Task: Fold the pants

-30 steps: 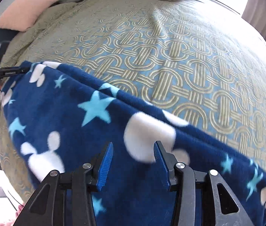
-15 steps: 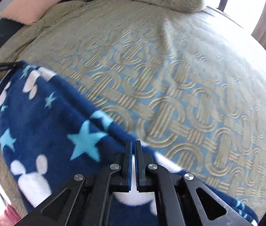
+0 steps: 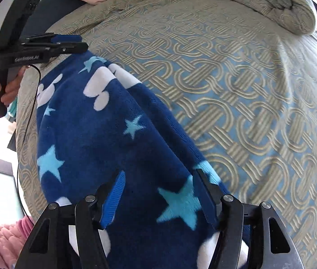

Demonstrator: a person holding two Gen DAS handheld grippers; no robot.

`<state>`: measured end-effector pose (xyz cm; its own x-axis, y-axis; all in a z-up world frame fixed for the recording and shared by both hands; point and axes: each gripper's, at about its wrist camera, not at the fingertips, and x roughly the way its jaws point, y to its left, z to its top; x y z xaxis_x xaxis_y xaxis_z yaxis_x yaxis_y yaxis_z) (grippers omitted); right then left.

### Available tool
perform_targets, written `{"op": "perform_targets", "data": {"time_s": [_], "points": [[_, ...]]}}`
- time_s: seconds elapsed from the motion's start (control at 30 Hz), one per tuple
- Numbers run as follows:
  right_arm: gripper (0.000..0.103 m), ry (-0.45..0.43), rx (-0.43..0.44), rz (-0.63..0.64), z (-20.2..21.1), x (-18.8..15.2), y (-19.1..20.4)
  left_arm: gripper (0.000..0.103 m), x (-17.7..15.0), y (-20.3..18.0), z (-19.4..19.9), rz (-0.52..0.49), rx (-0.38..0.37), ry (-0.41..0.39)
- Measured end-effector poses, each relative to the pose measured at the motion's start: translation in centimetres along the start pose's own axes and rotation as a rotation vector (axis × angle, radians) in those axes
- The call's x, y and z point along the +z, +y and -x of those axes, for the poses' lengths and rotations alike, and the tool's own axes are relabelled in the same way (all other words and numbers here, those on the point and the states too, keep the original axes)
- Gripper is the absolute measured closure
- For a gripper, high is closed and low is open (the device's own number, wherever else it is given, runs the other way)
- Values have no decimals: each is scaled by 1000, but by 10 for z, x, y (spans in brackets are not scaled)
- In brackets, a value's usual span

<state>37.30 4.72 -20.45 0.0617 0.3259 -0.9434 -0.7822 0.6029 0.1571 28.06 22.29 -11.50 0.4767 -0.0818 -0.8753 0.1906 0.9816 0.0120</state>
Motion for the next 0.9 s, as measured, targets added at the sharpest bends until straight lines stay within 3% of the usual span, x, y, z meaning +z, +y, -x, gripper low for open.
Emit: {"op": "perform_targets", "data": {"time_s": [0.03,0.07,0.1,0.27,0.37,0.43,0.47,0.53,0.6,0.63,0.7,0.73,0.77,0.8,0.83,0.87,0.9], "points": [[81,24,-11,9,-7,4,0,45,1,-6,-5,-21,3,14],[99,58,-34,2,-15,6,0,45,1,-10,-10,-37,13,26],[99,49,-42,-18,-14,9,-1,45,1,-13,-15,-44,25,34],[100,-162,-96,-109,27,27,-26,45,-2,5,-28,42,27,43],[98,-55,-138,-118,0,32,-36,45,-6,12,-28,79,65,45],[98,-18,-149,-136,-5,27,-34,45,-13,15,-21,89,50,31],[96,-34,-98,-139,0,21,-31,45,-16,14,-19,85,33,26],[80,-65,11,-116,15,8,-25,45,-18,5,-14,51,-17,23],[35,-61,19,-85,25,-5,-22,43,-15,-14,-14,-29,-56,36],[29,-62,-9,-80,28,-11,-21,39,-13,-25,-16,-74,-70,44],[27,-45,-20,-66,27,-18,-23,23,-8,-50,-23,-187,-84,48],[28,-25,-28,-68,23,-20,-25,22,-5,-65,-28,-251,-76,37],[38,1,-50,-78,16,-21,-26,22,-2,-78,-34,-309,-64,31],[86,34,-65,-85,8,-19,-28,22,2,-89,-42,-368,-50,26],[99,66,-57,-90,-1,-16,-29,22,3,-96,-50,-405,-36,25],[98,44,-64,-106,-1,-16,-30,30,4,-102,-59,-434,-34,31],[99,19,-79,-103,2,-16,-26,71,5,-105,-65,-451,-61,43]]}}
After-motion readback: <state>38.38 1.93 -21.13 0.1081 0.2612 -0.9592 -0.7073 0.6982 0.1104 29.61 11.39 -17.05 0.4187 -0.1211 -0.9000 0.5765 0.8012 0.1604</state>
